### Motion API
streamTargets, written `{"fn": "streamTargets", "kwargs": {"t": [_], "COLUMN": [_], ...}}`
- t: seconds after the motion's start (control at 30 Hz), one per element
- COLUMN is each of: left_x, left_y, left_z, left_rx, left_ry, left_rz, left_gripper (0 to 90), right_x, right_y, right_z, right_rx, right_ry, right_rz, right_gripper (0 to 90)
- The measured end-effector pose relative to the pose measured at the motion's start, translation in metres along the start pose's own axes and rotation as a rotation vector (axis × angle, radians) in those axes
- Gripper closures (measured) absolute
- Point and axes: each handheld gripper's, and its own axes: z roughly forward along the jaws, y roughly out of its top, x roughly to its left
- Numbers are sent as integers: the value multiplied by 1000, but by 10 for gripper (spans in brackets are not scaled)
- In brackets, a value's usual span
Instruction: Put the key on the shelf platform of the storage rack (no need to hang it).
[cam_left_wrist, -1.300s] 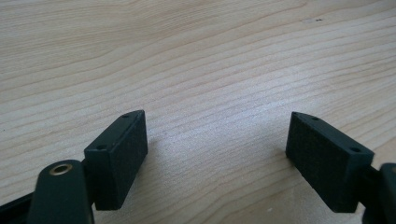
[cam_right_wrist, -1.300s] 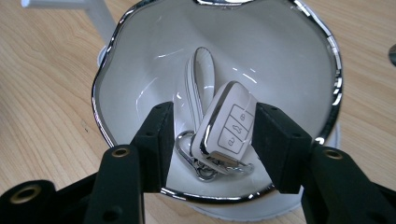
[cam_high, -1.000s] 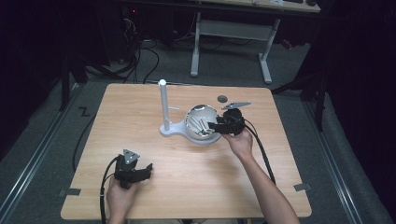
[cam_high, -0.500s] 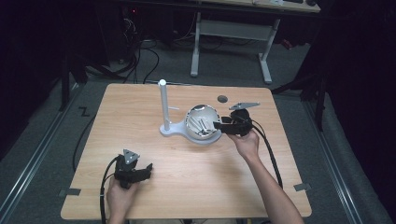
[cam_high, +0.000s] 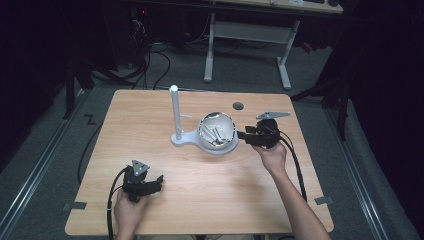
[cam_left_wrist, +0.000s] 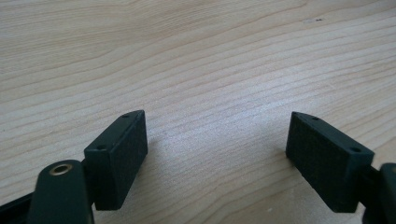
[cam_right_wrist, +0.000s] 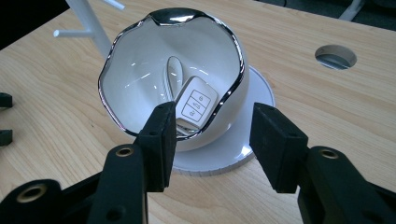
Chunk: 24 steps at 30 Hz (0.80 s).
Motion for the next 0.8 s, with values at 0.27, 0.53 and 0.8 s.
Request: {"fn": "streamTargets", "kwargs": {"t": [0.27,0.53,0.8], "left_x": [0,0,0], "left_y": [0,0,0], "left_z": [0,0,0], "left_rx": [0,0,0], "left_ry": [0,0,1], "left_rz": [0,0,0], "left_gripper": [210,210,210], "right_x": [-2,-7,-4], "right_y": [-4,-12,-12], "right_z": [-9,-22,-39], "right_rx": [3,-13,-15], "right_ry": [-8,-14,-25], "right_rz": [-3,8,-24], "right_gripper": [521,524,523]}}
